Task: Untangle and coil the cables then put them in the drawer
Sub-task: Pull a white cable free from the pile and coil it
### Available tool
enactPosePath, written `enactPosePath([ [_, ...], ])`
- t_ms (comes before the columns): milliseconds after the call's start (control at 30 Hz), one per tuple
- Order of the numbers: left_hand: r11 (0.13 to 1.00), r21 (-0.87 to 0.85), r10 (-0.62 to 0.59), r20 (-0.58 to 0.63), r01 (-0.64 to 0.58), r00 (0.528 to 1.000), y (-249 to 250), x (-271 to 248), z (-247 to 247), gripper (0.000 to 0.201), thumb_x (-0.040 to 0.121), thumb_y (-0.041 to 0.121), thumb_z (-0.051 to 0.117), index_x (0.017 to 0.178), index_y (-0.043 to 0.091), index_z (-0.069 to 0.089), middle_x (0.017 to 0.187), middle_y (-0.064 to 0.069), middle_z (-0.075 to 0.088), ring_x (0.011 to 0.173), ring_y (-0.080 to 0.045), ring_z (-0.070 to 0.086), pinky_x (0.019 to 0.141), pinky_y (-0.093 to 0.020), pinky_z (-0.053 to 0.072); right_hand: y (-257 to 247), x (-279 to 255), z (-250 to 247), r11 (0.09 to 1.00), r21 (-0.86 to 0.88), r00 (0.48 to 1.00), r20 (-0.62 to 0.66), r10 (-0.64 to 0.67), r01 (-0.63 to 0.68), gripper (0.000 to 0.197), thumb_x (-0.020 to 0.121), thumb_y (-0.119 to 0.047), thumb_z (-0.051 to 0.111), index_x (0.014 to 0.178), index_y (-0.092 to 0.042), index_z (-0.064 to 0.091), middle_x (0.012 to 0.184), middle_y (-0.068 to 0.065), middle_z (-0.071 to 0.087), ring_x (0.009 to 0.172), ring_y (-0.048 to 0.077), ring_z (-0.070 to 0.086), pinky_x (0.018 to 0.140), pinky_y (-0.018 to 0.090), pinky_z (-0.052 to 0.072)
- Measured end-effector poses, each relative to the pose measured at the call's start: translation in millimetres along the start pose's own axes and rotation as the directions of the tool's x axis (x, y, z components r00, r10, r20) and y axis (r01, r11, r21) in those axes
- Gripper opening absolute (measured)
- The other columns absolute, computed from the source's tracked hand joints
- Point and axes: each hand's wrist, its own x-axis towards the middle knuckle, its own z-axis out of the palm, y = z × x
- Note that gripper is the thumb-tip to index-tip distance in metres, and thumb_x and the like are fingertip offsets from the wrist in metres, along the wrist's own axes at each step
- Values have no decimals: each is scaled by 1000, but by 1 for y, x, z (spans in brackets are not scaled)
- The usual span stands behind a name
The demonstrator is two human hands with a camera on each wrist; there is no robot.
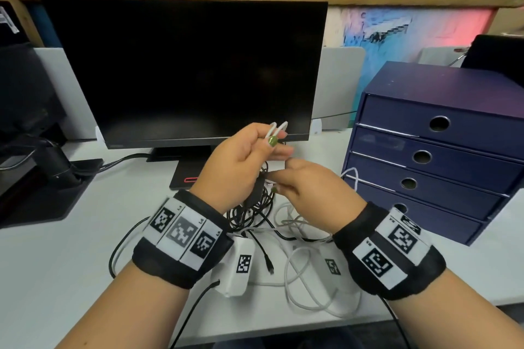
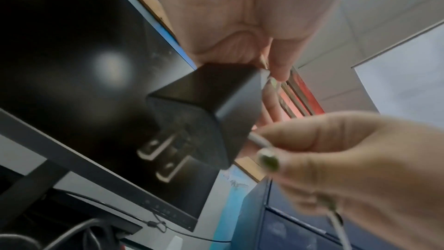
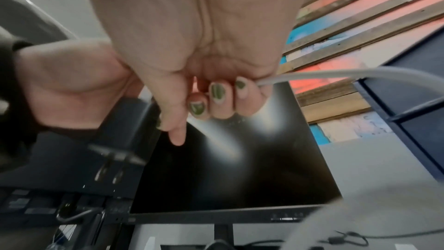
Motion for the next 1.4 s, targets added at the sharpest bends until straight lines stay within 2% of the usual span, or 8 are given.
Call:
enactPosePath([
  [200,989,146,-33,-42,39,999,-5,-5,-2,20,98,20,47,102,25,66,80,4,72,73,3,63,71,-13,48,3,-9,-19,987,156,991,-132,-21,42,19,94,-23,56,107,-23,70,73,-13,36,67,1,40,64,12,34],
  [333,988,143,-61,-18,63,998,-5,-5,0,18,98,17,46,95,17,64,66,3,64,64,-8,59,66,-22,48,1,-10,-19,944,328,960,-272,73,21,13,82,-21,71,91,-24,62,72,-6,53,69,9,48,62,21,41],
  [567,964,265,-62,90,37,994,-7,-8,0,22,99,26,47,91,26,68,64,9,62,59,-9,55,64,-26,48,9,-8,-33,925,376,943,-326,67,64,15,82,-16,70,88,-29,63,83,-11,65,84,2,59,77,18,45],
  [700,975,219,-52,122,24,991,-1,-8,-3,24,98,23,48,90,20,70,67,10,66,59,-10,52,64,-27,47,18,-8,-31,940,327,851,-517,92,97,10,76,-30,74,79,-28,64,78,-16,58,78,0,54,77,25,42],
  [833,999,18,-47,135,45,990,1,-9,4,18,99,19,47,90,9,60,69,1,68,61,-14,54,67,-32,47,20,-2,-27,891,417,793,-597,118,181,16,87,-13,66,96,-24,72,89,-15,63,87,-4,57,79,6,39],
  [1100,906,-423,36,83,3,996,12,-10,11,20,90,22,46,94,3,47,87,-15,73,73,-25,70,71,-30,54,13,5,14,521,854,967,-134,217,2,45,99,-7,40,134,-32,49,118,-8,62,108,-1,59,93,19,48],
  [1267,918,-397,-8,27,18,1000,10,-9,9,12,99,16,38,94,6,43,105,-16,72,93,-28,71,82,-41,56,0,-3,24,644,758,979,-38,200,-102,34,98,-8,43,112,-37,54,92,13,66,83,26,65,86,43,53],
  [1400,973,-233,-15,-40,5,999,0,-9,9,16,101,19,38,101,7,48,114,-6,70,108,-15,66,98,-40,49,1,-6,18,810,570,991,88,102,-134,47,96,-11,45,136,-36,39,71,-5,52,65,21,56,76,43,53],
])
